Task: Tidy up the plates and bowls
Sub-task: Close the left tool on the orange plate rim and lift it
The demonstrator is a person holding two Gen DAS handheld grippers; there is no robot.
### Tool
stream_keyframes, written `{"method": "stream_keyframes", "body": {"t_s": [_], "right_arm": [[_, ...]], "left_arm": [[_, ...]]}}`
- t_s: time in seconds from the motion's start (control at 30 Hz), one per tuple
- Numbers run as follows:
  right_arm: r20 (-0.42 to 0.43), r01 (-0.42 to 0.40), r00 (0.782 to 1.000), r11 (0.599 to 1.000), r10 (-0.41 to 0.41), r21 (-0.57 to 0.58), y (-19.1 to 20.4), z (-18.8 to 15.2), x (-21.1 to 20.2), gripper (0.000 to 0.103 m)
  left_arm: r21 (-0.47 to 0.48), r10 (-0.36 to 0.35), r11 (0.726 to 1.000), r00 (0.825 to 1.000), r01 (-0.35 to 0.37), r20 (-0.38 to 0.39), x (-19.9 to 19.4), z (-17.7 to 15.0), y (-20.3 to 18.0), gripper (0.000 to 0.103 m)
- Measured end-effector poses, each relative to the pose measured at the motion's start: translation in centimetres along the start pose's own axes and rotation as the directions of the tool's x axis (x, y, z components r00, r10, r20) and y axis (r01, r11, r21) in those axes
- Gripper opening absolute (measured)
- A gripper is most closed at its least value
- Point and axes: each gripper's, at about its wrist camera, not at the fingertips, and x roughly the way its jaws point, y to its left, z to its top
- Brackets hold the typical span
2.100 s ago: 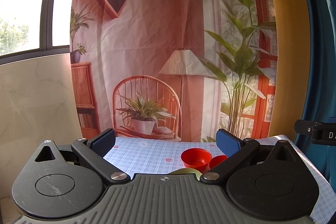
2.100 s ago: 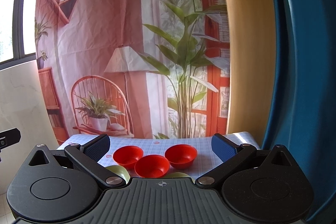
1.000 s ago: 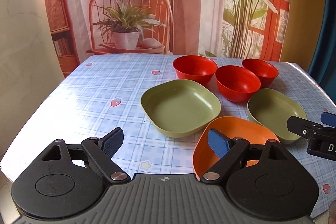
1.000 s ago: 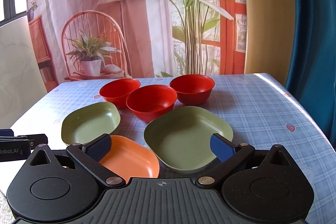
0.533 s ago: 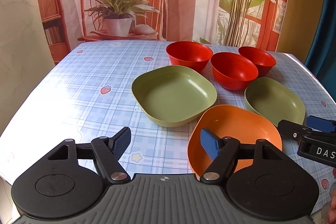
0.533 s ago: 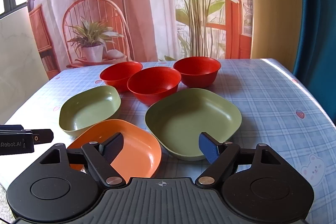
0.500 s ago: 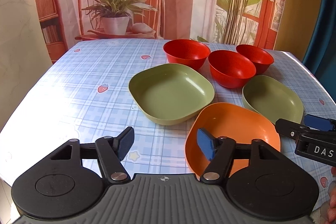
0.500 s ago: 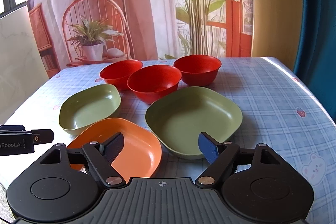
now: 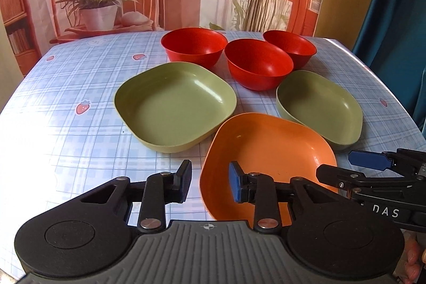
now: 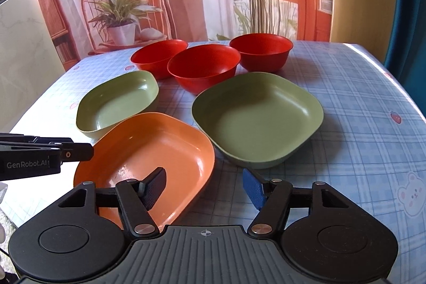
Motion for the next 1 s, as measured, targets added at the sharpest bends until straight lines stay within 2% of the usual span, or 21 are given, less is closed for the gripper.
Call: {"method": "stream_keyframes", "body": {"t_s": [0.03, 0.1, 0.13, 0.17, 0.33, 0.57, 0.73, 0.9, 1.0], "right_arm": [[-0.006, -0.003, 1.000, 1.000, 0.003, -0.003, 0.0, 0.0, 0.1, 0.058], [-0.052, -0.017, 0.999, 1.000, 0.016, -0.012, 0.1, -0.2, 0.7, 0.056], [-0.071, -0.028, 0.997, 1.000, 0.027, -0.008, 0.1, -0.3, 1.0, 0.049], [-0.088, -0.044, 0.995, 0.999, 0.044, -0.001, 0.1, -0.4, 1.2, 0.042], [-0.083, -0.070, 0.994, 0.998, 0.070, 0.002, 0.0, -0.4, 1.1, 0.030], [-0.088, -0.065, 0.994, 0.998, 0.063, -0.014, 0.2, -0.2, 1.1, 0.029], [-0.089, -0.064, 0.994, 0.998, 0.062, -0.020, 0.3, -0.1, 1.1, 0.029], [-0.092, -0.070, 0.993, 0.997, 0.068, -0.022, 0.4, -0.1, 1.0, 0.027], [-0.089, -0.067, 0.994, 0.998, 0.065, -0.016, 0.3, -0.1, 1.0, 0.026]], "left_arm": [[0.004, -0.012, 1.000, 1.000, 0.012, -0.005, 0.2, 0.0, -0.1, 0.020], [0.022, -0.042, 0.999, 0.999, 0.043, -0.026, 0.8, -0.1, -0.2, 0.017], [0.023, -0.051, 0.998, 0.998, 0.052, -0.039, 1.0, -0.3, -0.2, 0.014], [0.020, -0.062, 0.998, 0.997, 0.063, -0.052, 1.1, -0.4, -0.3, 0.013], [0.018, -0.106, 0.994, 0.993, 0.107, -0.055, 0.7, -0.9, -0.4, 0.012], [-0.030, -0.044, 0.999, 0.999, 0.044, -0.012, 0.3, -0.1, 0.7, 0.012], [-0.016, 0.004, 1.000, 0.999, -0.004, -0.044, 1.8, 0.8, 1.4, 0.014], [-0.022, -0.045, 0.999, 0.996, 0.044, -0.079, 3.0, 1.2, 1.4, 0.014], [0.010, -0.035, 0.999, 0.997, 0.036, -0.075, 2.9, 0.9, 0.9, 0.014]]}}
